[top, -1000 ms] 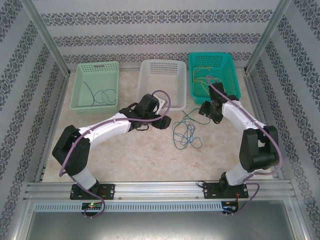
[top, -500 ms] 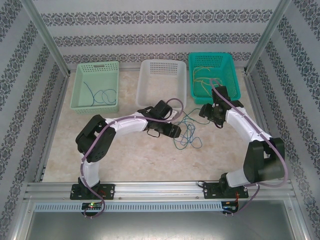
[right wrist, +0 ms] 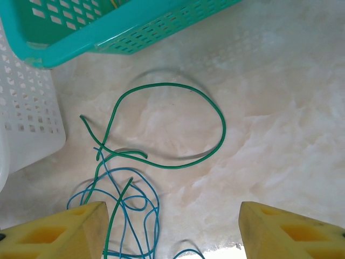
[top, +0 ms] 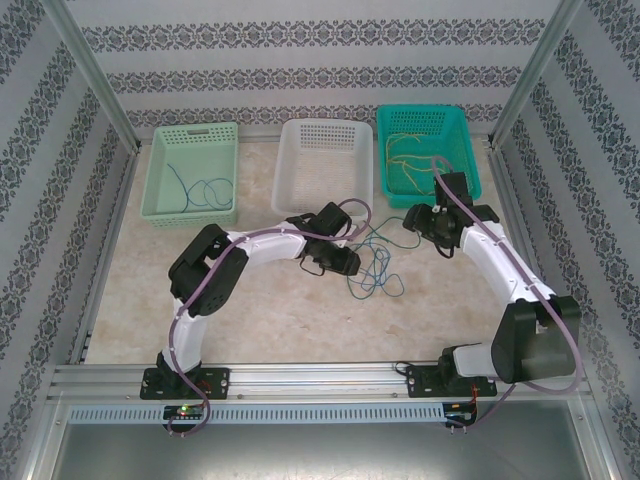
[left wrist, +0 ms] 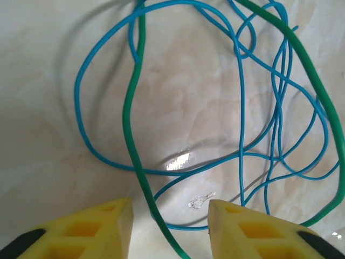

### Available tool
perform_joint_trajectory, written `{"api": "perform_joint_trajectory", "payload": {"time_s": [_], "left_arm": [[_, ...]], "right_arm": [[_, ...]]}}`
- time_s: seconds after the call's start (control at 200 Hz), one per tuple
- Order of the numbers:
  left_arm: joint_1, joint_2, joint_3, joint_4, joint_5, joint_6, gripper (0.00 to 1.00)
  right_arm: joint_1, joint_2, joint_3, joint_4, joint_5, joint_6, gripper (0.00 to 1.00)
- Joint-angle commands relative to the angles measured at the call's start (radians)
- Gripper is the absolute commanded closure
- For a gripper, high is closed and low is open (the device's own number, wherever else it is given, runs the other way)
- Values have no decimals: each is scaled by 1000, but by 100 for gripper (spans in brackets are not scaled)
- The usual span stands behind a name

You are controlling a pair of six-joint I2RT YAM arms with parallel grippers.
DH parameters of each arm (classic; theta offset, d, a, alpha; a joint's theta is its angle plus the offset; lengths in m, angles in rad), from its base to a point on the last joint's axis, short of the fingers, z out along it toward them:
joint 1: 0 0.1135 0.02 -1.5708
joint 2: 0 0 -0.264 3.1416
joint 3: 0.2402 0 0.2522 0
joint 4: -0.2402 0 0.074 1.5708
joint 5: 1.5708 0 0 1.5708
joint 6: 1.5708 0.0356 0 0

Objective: Untangle the cables

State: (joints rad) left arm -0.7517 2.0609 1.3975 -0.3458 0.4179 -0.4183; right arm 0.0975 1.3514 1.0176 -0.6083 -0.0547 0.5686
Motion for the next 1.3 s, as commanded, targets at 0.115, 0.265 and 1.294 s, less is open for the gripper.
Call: {"api": "perform_joint_trajectory", "payload": {"time_s": [0.115, 0.265, 1.294], "left_arm": [[-15, 5, 21, -70, -31, 17, 84], [-15, -24, 9, -101, -70, 39, 99], [-22, -433, -114, -200, -373, 320, 100]], "right_arm": [[-21, -31, -24, -2, -14, -23, 34], [-27, -32, -24, -3, -21, -25, 34], [51, -71, -48, 286, -542, 107, 32]]}}
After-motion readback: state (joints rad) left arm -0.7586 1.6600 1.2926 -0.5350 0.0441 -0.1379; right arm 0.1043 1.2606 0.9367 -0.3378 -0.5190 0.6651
